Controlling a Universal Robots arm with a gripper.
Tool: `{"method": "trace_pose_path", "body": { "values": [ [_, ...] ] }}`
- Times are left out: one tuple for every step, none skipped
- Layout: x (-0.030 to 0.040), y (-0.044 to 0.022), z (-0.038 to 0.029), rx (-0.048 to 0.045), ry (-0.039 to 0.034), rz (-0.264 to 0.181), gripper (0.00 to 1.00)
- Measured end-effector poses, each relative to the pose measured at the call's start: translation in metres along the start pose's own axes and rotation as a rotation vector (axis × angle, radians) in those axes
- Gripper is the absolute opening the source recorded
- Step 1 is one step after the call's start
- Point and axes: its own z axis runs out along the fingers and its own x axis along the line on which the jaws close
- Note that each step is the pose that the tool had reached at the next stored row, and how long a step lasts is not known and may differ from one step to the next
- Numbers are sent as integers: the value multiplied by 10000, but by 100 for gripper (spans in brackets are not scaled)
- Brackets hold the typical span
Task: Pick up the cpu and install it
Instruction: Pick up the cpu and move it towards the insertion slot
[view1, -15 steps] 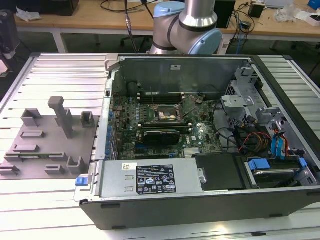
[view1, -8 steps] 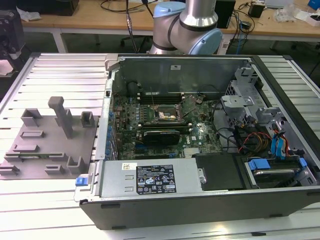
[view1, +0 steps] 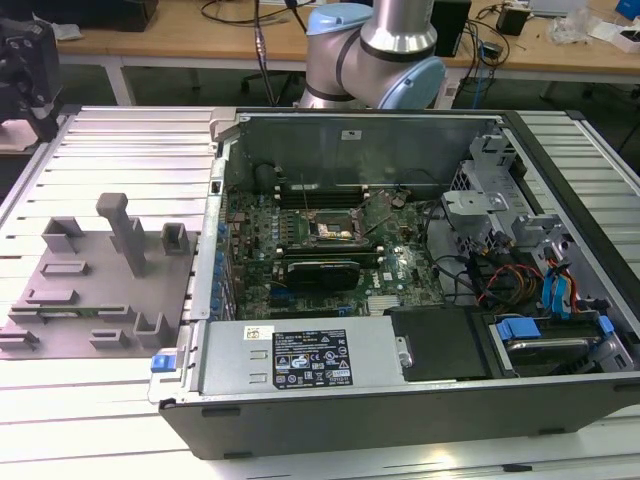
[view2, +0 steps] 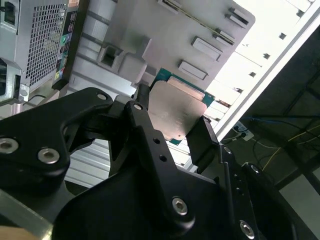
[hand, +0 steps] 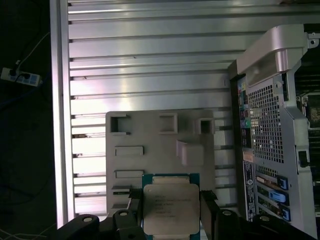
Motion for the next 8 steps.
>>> {"method": "trace_pose_path", "body": {
  "values": [
    [-12, 1, 0, 0, 0, 1, 55],
    [-32, 2, 1, 0, 0, 0, 55],
    [-59, 3, 1, 1, 1, 0, 55],
    [-75, 4, 1, 0, 1, 0, 55],
    [-91, 5, 2, 0, 0, 0, 55],
    [-112, 6, 2, 0, 0, 1, 55],
    [-127, 7, 3, 0, 0, 0, 55],
    [-143, 8, 3, 0, 0, 1, 55]
  ]
}}
